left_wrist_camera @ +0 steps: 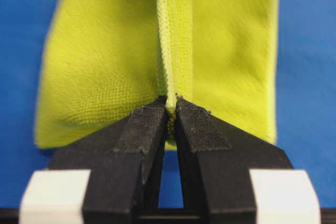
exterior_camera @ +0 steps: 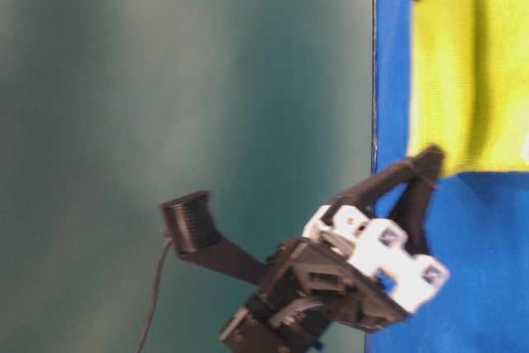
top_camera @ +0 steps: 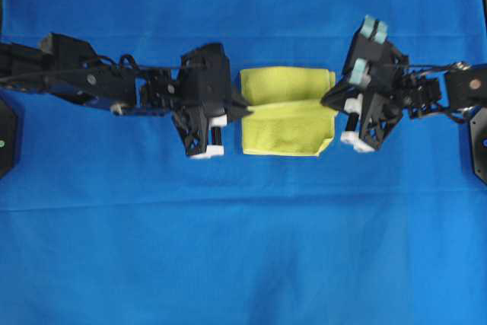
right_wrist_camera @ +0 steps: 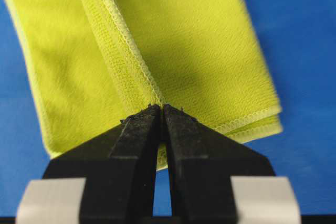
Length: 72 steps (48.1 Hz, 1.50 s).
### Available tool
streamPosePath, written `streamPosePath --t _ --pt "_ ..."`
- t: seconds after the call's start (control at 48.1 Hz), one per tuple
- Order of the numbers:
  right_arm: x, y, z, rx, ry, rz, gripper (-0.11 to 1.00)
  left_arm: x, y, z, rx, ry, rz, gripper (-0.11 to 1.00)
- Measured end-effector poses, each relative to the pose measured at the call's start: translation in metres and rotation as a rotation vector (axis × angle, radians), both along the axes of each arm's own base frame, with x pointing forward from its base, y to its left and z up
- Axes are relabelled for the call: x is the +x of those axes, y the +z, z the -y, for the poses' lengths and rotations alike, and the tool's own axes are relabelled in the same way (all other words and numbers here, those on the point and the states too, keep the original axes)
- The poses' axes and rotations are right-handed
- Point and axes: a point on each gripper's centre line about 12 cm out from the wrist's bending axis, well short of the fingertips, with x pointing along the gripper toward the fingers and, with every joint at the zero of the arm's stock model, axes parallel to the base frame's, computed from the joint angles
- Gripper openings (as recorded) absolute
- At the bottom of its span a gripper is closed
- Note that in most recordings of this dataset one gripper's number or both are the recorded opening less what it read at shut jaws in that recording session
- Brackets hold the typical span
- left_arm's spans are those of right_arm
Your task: Fold the yellow towel.
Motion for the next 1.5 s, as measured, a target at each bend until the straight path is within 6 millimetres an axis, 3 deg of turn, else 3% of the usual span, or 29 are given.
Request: streamPosePath --t 0.187,0.457,0.519,0.603,0.727,0.81,0.852,0.893,1.06,1.226,1.371,1.496 --pt "0.003 -0.010 -0.004 0.009 0.014 -0.030 0.05 0.002 -0.015 0.008 -0.002 -0.017 -0.004 0.05" --pt "0.006 -0.011 -0.007 0.023 0.033 0.000 0.05 0.001 -0.017 0.011 -0.002 -0.023 0.002 0.06" --pt "0.006 -0.010 -0.009 0.025 0.037 0.004 0.05 0.002 -0.017 0.011 -0.002 -0.023 0.002 0.11" --pt "0.007 -0.010 -0.011 0.025 0.046 0.005 0.07 0.002 -0.017 0.012 -0.003 -0.024 0.003 0.28" --pt "0.008 -0.010 -0.019 0.025 0.074 0.005 0.40 0.002 -0.017 0.015 -0.002 -0.033 0.005 0.53" --pt "0.010 -0.010 -0.026 0.023 0.094 0.001 0.61 0.002 -0.017 0.017 -0.003 -0.038 0.003 0.59" --pt "0.011 -0.008 -0.029 0.019 0.103 0.000 0.66 0.002 -0.016 0.018 -0.003 -0.041 0.005 0.58" --pt "0.012 -0.004 -0.033 0.014 0.113 0.003 0.63 0.002 -0.014 0.020 -0.003 -0.044 0.006 0.58" --pt "0.011 0.018 -0.046 -0.015 0.136 0.018 0.60 -0.004 0.009 0.028 -0.002 -0.064 0.026 0.58" --pt "0.003 0.051 -0.053 -0.044 0.142 0.072 0.60 -0.019 0.046 0.039 -0.001 -0.093 0.078 0.57" --pt "-0.011 0.083 -0.049 -0.077 0.134 0.161 0.60 -0.040 0.084 0.045 0.001 -0.110 0.170 0.57" --pt "-0.028 0.104 -0.047 -0.106 0.145 0.250 0.60 -0.062 0.105 0.045 0.003 -0.111 0.241 0.57"
